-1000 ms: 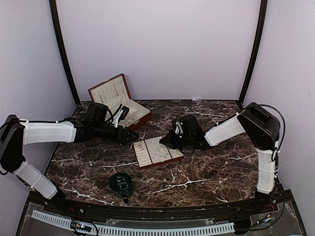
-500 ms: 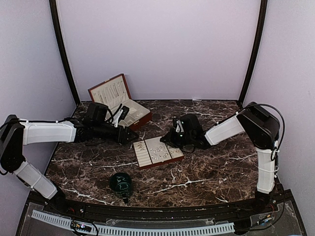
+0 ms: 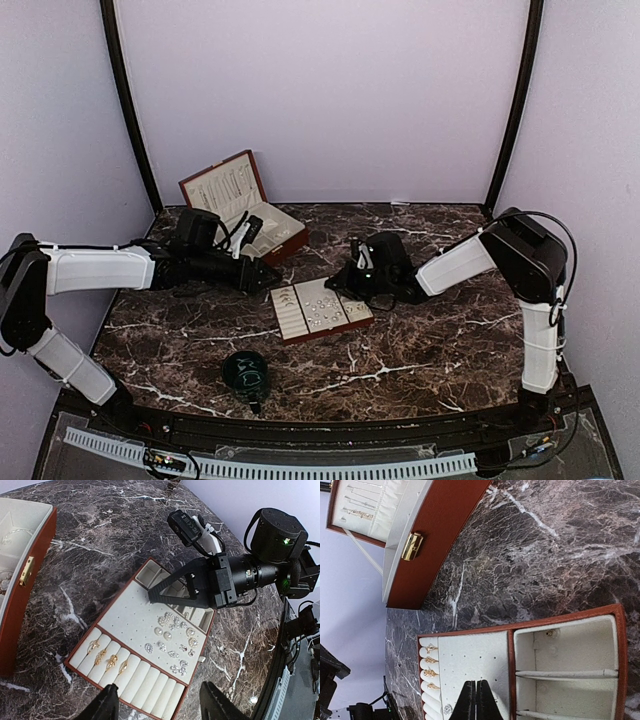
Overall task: Organize the mixed jewelry
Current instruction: Adjust the compartment layer at the center of the board.
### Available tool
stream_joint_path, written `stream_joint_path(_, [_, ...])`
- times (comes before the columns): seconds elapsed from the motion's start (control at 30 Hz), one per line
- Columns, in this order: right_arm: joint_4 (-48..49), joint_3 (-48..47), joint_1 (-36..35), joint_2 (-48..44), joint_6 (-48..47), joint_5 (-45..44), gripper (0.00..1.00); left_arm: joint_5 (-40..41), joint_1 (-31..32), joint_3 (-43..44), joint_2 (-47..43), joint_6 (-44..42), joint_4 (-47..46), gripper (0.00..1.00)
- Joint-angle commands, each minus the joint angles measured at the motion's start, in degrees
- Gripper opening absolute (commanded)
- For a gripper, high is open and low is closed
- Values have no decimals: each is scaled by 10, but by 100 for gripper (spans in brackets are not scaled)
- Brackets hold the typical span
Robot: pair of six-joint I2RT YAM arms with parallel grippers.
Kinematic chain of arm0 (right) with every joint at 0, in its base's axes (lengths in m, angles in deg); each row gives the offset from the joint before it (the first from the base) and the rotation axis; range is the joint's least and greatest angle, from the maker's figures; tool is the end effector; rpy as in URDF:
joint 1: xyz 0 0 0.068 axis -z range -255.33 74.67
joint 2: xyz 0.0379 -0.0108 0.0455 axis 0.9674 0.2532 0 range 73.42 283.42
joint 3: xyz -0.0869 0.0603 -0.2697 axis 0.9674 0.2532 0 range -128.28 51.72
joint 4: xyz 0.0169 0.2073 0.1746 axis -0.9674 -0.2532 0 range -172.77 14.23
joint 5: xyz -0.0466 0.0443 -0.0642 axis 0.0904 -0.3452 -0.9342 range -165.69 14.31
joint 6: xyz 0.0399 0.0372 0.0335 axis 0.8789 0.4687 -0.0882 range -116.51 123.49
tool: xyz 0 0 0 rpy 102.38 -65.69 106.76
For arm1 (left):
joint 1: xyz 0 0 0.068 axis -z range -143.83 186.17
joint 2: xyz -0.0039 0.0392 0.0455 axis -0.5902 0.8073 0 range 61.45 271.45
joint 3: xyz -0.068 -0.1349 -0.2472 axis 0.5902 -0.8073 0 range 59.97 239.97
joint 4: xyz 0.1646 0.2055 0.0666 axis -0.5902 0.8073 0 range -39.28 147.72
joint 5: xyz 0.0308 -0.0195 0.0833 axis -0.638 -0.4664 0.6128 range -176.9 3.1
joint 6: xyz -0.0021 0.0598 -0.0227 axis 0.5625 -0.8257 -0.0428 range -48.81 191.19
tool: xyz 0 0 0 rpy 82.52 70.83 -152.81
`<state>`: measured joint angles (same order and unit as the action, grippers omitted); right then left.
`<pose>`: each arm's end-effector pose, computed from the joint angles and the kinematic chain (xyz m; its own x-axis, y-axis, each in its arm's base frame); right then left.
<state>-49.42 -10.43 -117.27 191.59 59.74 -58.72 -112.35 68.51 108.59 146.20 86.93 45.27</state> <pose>0.3258 0.3123 0.1229 -0.8929 0.2668 -0.3627 -0.1539 0.5763 0.8026 0.2746 -0.1990 0.2308 -0.6306 0.1093 -0.7684 0.6486 0.6179 -0.4444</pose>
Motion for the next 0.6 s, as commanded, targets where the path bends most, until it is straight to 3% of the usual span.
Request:
stream_joint_path(0.0, [27,0,4,7,7,8,0,-6,-4,12,0,-3,5,57])
stream_joint_path(0.57, [28,18,3,4,10,3,0,-9,-3,12,1,-2,4,57])
